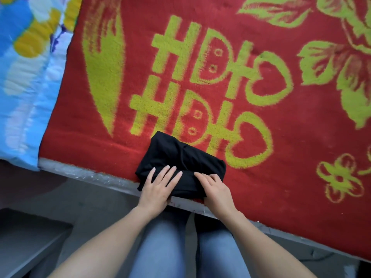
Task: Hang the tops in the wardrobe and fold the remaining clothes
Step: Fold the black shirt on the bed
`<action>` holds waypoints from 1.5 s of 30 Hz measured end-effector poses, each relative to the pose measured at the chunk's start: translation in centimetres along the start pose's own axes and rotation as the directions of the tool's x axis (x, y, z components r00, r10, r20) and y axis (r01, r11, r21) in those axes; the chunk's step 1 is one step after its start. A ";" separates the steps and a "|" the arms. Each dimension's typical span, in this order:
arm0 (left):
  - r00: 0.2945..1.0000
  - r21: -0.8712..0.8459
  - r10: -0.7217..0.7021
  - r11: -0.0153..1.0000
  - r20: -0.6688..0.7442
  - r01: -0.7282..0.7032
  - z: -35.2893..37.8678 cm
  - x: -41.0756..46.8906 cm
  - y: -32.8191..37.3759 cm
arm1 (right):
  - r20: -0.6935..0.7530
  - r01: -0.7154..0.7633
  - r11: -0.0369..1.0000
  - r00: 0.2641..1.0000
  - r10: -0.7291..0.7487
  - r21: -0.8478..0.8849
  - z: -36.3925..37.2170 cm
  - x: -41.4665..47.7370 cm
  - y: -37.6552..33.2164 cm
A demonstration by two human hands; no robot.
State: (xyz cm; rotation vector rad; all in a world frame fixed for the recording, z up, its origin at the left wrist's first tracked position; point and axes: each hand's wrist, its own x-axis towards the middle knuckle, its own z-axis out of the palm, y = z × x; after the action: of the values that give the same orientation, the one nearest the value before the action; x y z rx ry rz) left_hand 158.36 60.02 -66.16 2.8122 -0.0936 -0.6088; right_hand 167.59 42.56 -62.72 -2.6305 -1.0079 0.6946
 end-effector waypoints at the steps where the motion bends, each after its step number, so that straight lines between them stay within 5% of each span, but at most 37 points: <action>1: 1.000 -0.009 -0.003 1.000 -0.030 0.003 0.1 0.3 0.2 | 0.007 0.001 1.000 1.000 -0.001 0.006 -0.6 -0.3 0.4; 11: 0.958 0.012 0.028 1.000 -0.284 -0.026 0.0 3.3 1.6 | 0.267 -0.043 0.999 0.963 0.043 -0.007 -2.6 0.3 5.0; 15: 0.988 -0.149 -0.029 0.989 -0.154 0.006 -3.2 3.6 1.8 | 0.295 -0.039 0.999 0.955 0.034 0.010 -3.3 0.3 5.2; 19: 0.968 -0.159 -0.246 0.955 0.052 0.251 -6.2 2.1 3.0 | 0.159 0.076 0.993 0.985 -0.061 -0.087 -5.5 -1.6 2.9; 21: 0.943 -0.193 -0.331 0.923 0.043 0.333 -7.7 0.3 4.1 | 0.044 0.172 0.973 0.985 -0.167 -0.154 -6.5 -3.0 0.9; 28: 0.823 -0.253 -0.566 0.804 -0.046 0.538 -11.1 -10.5 6.7 | 0.039 0.434 0.831 0.892 -0.450 -0.347 -8.9 -6.7 -5.6; 32: 0.712 -0.192 -0.680 0.733 -0.175 0.652 -12.0 -19.5 8.6 | 0.090 0.672 0.647 0.716 -0.693 -0.360 -10.1 -7.7 -10.6; 36: 0.522 -0.171 -0.732 0.638 -0.437 0.751 -11.8 -30.9 12.5 | 0.131 0.870 0.301 0.376 -0.917 -0.391 -10.2 -9.9 -19.1; 40: 0.327 -0.180 -0.807 0.461 -0.491 0.869 -9.6 -40.6 15.5 | 0.116 0.935 0.023 0.068 -0.991 -0.354 -8.7 -13.9 -28.1; 45: 0.170 -0.280 -0.888 0.308 -0.427 0.909 -5.7 -49.8 18.0 | 0.135 0.916 -0.189 -0.150 -0.979 -0.354 -4.6 -20.2 -35.9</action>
State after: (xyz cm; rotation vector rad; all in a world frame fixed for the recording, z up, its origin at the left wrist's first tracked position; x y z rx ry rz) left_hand 115.30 49.87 -36.52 2.6242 1.8463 0.0617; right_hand 136.59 54.98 -38.22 -1.0136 -2.6748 -0.2410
